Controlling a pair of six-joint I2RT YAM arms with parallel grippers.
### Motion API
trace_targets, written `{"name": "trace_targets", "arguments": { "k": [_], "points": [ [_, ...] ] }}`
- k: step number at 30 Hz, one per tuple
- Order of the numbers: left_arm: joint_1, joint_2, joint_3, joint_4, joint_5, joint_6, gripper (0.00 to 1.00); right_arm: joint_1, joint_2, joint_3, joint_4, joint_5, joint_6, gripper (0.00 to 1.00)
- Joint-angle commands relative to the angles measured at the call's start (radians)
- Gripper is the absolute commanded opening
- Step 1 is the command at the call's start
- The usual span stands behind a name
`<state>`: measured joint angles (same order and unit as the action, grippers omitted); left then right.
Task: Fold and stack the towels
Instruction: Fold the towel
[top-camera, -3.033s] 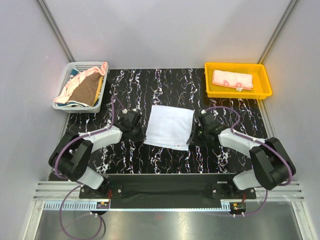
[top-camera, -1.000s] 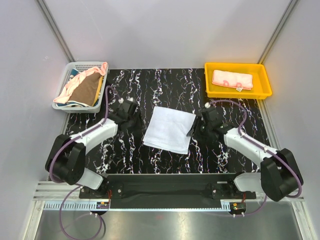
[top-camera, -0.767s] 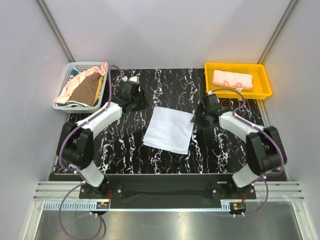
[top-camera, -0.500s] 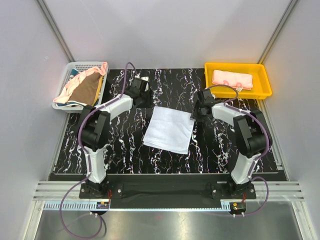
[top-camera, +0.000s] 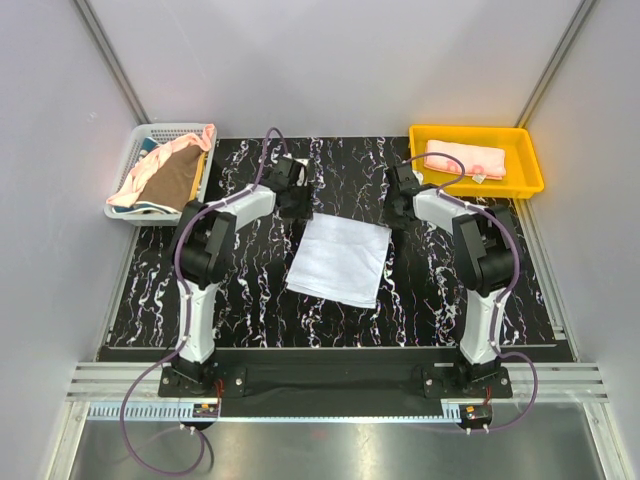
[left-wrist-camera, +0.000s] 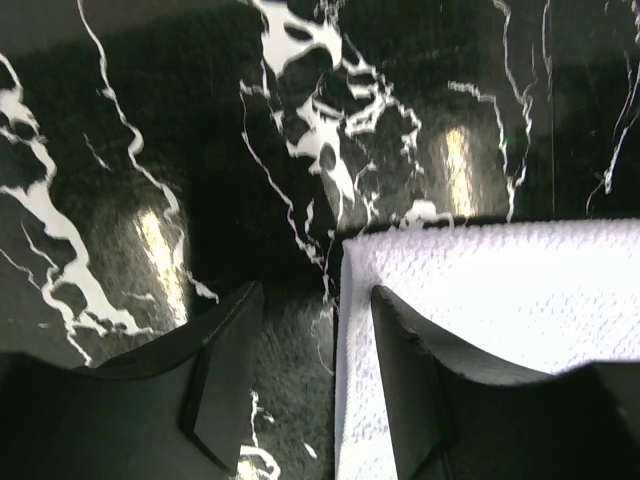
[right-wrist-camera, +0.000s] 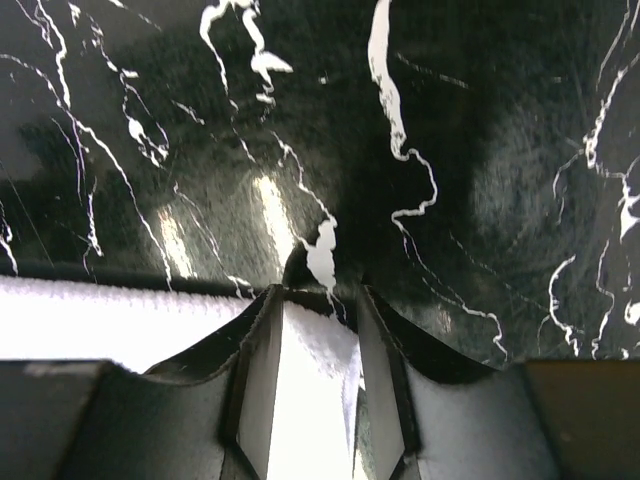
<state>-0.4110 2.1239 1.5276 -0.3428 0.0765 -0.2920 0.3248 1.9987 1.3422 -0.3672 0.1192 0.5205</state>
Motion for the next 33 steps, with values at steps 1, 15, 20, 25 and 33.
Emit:
{"name": "trace_targets", "arguments": {
  "k": [1,15,20,25,33],
  "points": [
    [0.003,0.034,0.055,0.016,0.016,-0.001,0.53,-0.006,0.038,0.051,-0.047,0.043,-0.030,0.42],
    [0.005,0.070,0.040,0.079,0.048,-0.050,0.53,-0.012,0.011,0.057,-0.058,0.068,-0.062,0.55],
    [0.005,0.074,0.032,0.094,0.068,-0.056,0.53,-0.029,-0.124,-0.014,-0.042,0.051,-0.039,0.57],
    [0.005,0.080,0.036,0.096,0.077,-0.064,0.50,-0.029,-0.189,-0.081,-0.032,0.031,-0.013,0.53],
    [0.003,0.082,0.009,0.116,0.089,-0.079,0.45,-0.015,-0.206,-0.161,0.036,-0.055,-0.001,0.52]
  ]
}}
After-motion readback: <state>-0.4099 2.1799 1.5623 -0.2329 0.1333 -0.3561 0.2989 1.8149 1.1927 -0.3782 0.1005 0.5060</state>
